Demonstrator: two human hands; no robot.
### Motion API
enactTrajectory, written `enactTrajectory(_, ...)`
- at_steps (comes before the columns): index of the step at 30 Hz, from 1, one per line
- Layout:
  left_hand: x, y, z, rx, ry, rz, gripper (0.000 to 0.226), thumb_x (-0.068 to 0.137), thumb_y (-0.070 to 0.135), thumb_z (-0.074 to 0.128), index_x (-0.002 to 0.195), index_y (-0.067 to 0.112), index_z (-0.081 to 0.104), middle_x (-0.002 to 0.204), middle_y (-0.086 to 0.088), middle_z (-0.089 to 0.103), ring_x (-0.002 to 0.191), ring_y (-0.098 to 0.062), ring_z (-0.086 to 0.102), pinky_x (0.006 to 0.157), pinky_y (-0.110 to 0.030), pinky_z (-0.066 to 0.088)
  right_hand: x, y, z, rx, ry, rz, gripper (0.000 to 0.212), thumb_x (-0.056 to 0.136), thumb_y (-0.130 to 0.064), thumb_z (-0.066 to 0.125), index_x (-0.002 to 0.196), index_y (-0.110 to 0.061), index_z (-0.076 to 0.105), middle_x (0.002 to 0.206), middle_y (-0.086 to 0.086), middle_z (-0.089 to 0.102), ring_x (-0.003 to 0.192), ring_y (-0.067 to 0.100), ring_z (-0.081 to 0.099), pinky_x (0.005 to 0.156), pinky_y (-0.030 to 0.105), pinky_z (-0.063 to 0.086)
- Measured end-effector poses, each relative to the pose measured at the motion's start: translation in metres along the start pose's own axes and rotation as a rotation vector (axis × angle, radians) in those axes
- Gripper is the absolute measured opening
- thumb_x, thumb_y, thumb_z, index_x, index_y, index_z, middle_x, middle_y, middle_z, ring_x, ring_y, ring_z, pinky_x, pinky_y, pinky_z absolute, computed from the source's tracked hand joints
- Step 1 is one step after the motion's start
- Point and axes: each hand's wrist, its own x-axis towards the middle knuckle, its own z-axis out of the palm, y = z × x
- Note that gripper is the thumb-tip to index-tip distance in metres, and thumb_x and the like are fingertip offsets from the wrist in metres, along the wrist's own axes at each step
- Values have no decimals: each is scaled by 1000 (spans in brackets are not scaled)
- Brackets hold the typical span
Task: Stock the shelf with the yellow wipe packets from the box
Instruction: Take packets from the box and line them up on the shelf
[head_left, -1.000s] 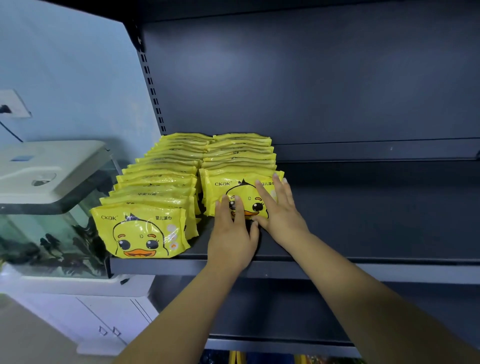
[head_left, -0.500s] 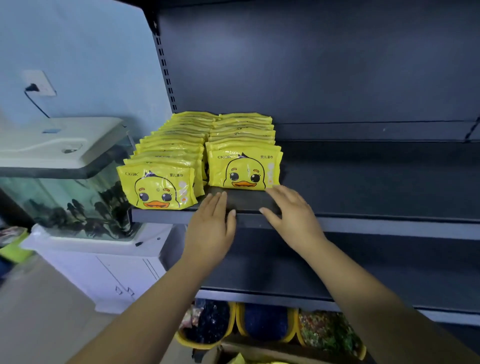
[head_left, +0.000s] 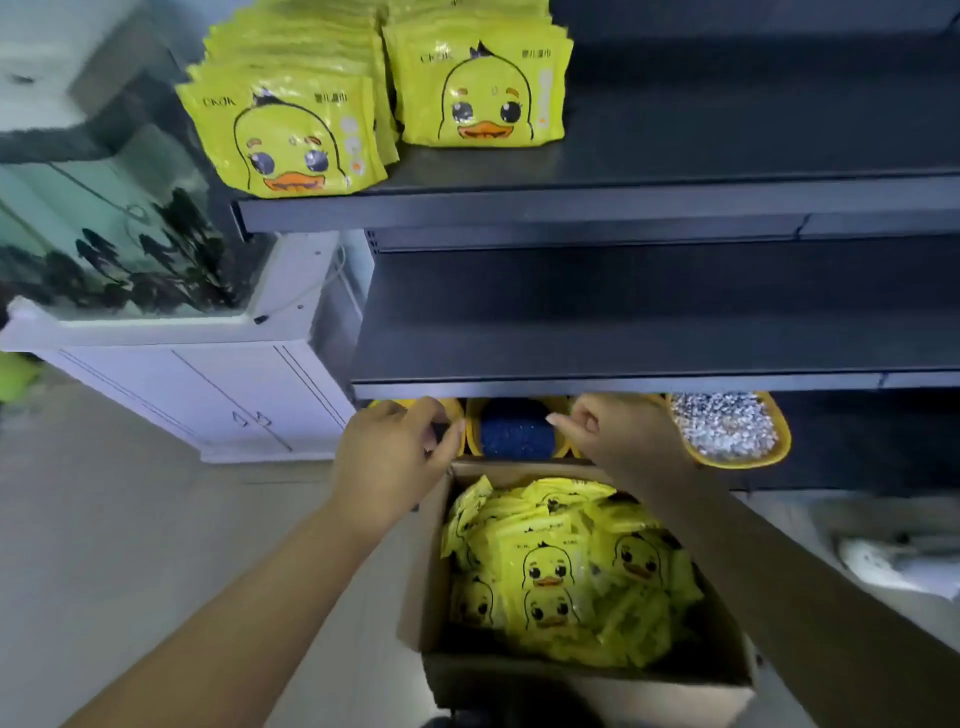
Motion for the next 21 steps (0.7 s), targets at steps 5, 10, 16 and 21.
enactTrajectory(5,-49,-21,39,-60,-198,74,36,77,39,48,57,11,61,38,1,52,38,-21,55,41,-21,42,-49,11,31,7,-274,271,38,92,-52,41,81,-18,54,70,-1,55,73,18,57,63,26,41)
enactTrajectory(10,-91,-38,84,-1,-451,74,41,77,43,44,56,11,61,40,-1,53,37,-23,54,39,-24,45,-83,46,84,-31,-511,477,39,92,-52,39,88,-18,55,98,7,65,94,24,59,65,27,38)
enactTrajectory(16,-124,-39,145,4,-604,109,44,78,43,43,55,10,59,38,-3,50,35,-23,50,39,-19,38,-95,96,150,-6,-604,521,46,92,-52,39,107,-14,60,103,6,66,95,22,59,71,29,45)
enactTrajectory(21,-153,-33,208,-114,-702,44,48,81,47,40,67,8,64,45,-3,58,42,-24,54,43,-23,41,-69,127,223,30,-672,455,40,93,-45,45,110,-11,58,104,9,63,91,22,54,70,27,40)
